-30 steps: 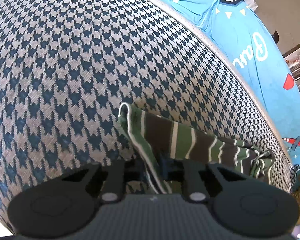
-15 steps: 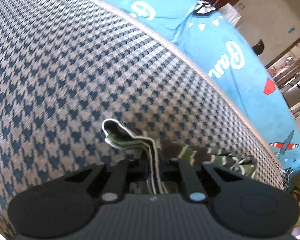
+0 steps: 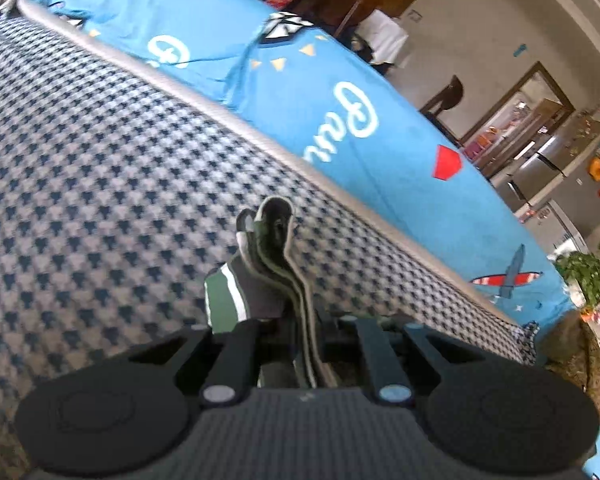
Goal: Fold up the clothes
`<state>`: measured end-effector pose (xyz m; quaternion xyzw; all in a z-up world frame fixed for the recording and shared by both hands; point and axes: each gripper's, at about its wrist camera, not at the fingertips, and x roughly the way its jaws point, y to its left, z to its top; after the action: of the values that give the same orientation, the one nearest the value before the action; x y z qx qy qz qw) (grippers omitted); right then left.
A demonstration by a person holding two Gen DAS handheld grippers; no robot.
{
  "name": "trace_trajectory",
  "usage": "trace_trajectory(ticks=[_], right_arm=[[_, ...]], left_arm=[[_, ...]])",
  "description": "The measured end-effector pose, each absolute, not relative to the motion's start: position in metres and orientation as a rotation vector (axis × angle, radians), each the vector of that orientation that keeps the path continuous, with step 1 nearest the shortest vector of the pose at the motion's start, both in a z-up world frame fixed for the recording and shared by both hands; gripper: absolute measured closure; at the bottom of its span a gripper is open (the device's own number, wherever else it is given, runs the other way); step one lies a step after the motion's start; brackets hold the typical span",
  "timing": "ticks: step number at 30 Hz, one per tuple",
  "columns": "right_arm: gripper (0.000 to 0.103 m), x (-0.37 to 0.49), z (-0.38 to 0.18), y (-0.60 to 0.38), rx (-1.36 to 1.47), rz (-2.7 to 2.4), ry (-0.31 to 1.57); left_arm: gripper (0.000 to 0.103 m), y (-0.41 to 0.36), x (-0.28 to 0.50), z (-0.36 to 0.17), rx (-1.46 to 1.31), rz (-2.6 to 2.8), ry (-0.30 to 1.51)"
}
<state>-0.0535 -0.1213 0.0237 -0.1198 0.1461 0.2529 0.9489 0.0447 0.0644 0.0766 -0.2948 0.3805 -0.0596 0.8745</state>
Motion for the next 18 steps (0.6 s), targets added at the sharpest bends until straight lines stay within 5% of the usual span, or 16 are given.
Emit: trace_trajectory(ticks=[18], right_arm=[[0.096, -0.042, 0.021, -0.188, -0.176, 0.265, 0.345]], left_arm=[[0.095, -0.045, 0.106, 0.074, -0.496, -0.288, 0.842]])
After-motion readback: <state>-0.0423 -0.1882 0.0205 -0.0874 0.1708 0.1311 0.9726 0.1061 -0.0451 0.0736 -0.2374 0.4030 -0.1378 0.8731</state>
